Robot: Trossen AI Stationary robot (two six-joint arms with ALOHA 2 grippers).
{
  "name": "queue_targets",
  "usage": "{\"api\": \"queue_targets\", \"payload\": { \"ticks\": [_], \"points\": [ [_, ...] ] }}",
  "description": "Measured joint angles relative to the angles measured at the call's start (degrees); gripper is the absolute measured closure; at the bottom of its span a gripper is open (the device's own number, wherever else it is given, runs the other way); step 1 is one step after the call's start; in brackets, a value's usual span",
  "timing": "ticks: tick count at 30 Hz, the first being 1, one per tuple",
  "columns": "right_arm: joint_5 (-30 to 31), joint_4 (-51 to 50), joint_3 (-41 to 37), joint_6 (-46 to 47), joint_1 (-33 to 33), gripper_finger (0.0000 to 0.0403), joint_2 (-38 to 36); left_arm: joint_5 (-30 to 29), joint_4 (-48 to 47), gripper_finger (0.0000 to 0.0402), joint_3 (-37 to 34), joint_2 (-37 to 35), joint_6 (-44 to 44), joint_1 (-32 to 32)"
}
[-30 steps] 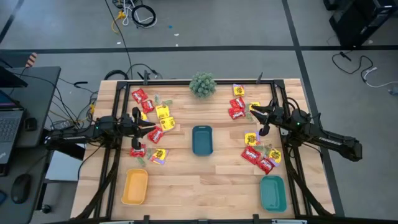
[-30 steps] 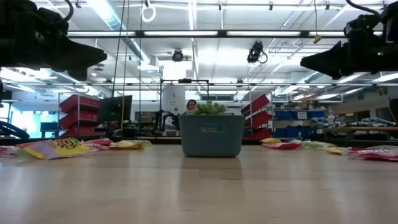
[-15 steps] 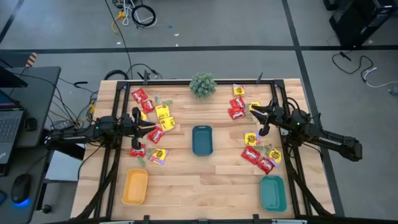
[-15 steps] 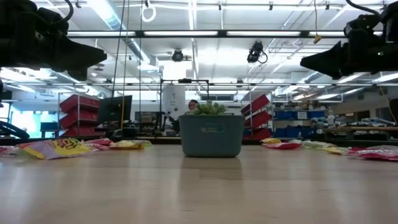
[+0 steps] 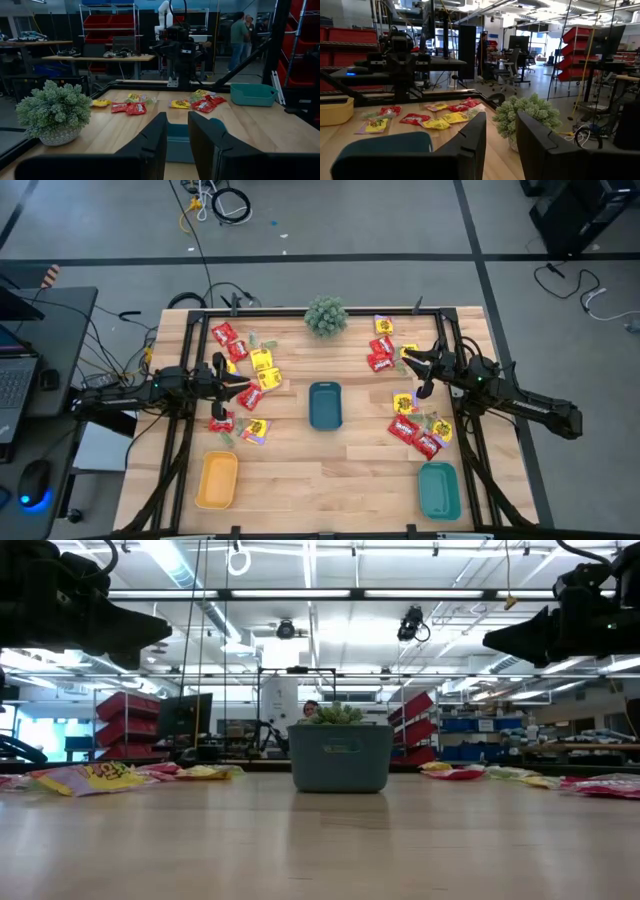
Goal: Sort candy
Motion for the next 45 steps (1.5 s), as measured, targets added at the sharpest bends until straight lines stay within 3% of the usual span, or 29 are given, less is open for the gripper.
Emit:
{"api": "queue_targets", "payload": {
  "ticks": [11,19,24,34,41,45],
  "points": [
    [0.0,0.1,0.0,0.0,0.0,0.0312,0.0,0.0,0.0,0.0321,0.0,0.0,0.0,0.0],
    [0.0,11.6,0.0,3.6,0.0,0.0312,0.0,0.0,0.0,0.0321,0.0,0.0,0.0,0.0],
    [0.0,12.9,0.0,5.2,-0.2,0.0312,1.8,0.0,0.0,0.0321,0.0,0.0,0.0,0.0],
    [0.2,12.6,4.9,6.2,-0.2,0.0317,12.7,-0.4,0.0,0.0321,0.0,0.0,0.1,0.0],
    [0.5,6.0,13.4,5.2,-0.7,0.0392,23.5,-1.1,0.9,0.0321,0.0,0.0,0.2,0.0],
    [0.5,-2.5,20.1,6.4,-1.1,0.0389,30.7,-1.1,3.0,0.0321,0.0,0.0,0.0,0.0]
  ]
}}
